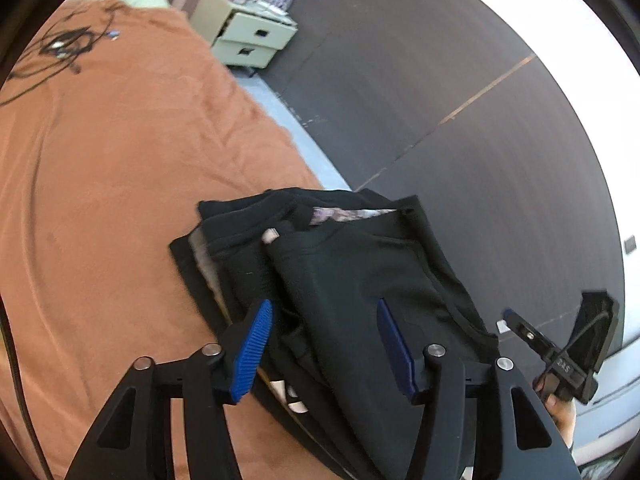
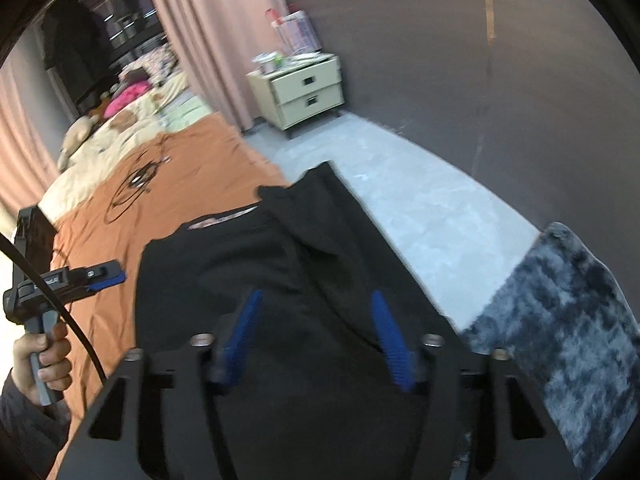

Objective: Fold small clothes
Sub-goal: 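Carry the folded shirt with both grippers to the stack of black clothes, then lower the shirt onto the stack and open both grippers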

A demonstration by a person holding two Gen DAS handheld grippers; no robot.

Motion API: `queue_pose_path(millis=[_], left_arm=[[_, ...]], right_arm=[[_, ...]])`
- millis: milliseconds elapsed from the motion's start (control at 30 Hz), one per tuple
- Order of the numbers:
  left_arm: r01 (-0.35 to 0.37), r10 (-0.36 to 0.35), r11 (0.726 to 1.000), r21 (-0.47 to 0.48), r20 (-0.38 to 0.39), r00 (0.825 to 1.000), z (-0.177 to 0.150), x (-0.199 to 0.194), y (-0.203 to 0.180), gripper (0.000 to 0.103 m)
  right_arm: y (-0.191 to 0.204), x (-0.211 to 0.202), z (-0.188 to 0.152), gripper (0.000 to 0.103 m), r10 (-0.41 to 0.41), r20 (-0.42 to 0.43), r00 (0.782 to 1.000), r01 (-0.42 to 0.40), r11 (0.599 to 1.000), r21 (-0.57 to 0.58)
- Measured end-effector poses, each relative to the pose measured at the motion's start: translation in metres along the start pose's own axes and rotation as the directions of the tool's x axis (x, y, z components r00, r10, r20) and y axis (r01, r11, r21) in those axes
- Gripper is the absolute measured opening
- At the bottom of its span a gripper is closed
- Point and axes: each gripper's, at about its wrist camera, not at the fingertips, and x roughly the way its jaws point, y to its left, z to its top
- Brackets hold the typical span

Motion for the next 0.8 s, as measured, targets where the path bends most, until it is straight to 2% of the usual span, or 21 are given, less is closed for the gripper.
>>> queue_pose_path(millis=[33,100,233,367,433,500,533,600,700,800], left_arm=[[0.004,-0.004,1.0,0.015,-0.001,1.0,0.001,0.002,-0.003,0.048],[0.006,-0.006,0.999,0.051,0.0,1.0,0.004,0.006,-0.01,0.036],[0.014,-0.013,0.998,0.065,-0.021,1.0,0.013,0.024,-0.014,0.033],[0.002,0.0,0.999,0.049,-0.047,0.999,0.02,0.046,-0.003,0.032],[-0.027,0.029,0.999,0.038,-0.066,0.997,0.02,0.056,0.007,0.027],[-0.042,0.045,0.998,0.037,-0.079,0.996,0.018,0.062,0.013,0.017],[-0.042,0.045,0.998,0.038,-0.084,0.995,0.016,0.064,0.017,0.016],[-0.048,0.051,0.998,0.036,-0.093,0.994,0.011,0.067,0.023,0.007],[-0.045,0.048,0.999,0.028,-0.099,0.994,0.005,0.065,0.028,0.004],[-0.06,0.063,0.998,0.035,-0.101,0.993,0.004,0.056,0.025,0.004]], right_arm=[[0.008,0.004,0.004,0.039,0.012,-0.02,1.0,-0.012,1.0,-0.018],[0.015,0.021,0.014,0.038,0.017,-0.062,0.998,-0.02,0.999,-0.036],[0.02,0.056,0.037,0.037,-0.004,-0.143,0.99,0.004,1.0,0.0],[0.018,0.084,0.065,0.037,-0.047,-0.174,0.984,0.051,0.999,0.016],[0.017,0.095,0.073,0.037,-0.091,-0.173,0.981,0.095,0.995,0.015],[0.014,0.101,0.076,0.037,-0.144,-0.16,0.977,0.148,0.989,0.017],[0.011,0.101,0.08,0.037,-0.172,-0.146,0.974,0.177,0.984,0.024],[0.002,0.096,0.083,0.037,-0.247,-0.113,0.962,0.254,0.966,0.048],[-0.012,0.087,0.088,0.037,-0.223,-0.11,0.969,0.235,0.966,0.111],[-0.012,0.067,0.082,0.037,-0.21,-0.097,0.973,0.218,0.971,0.093]])
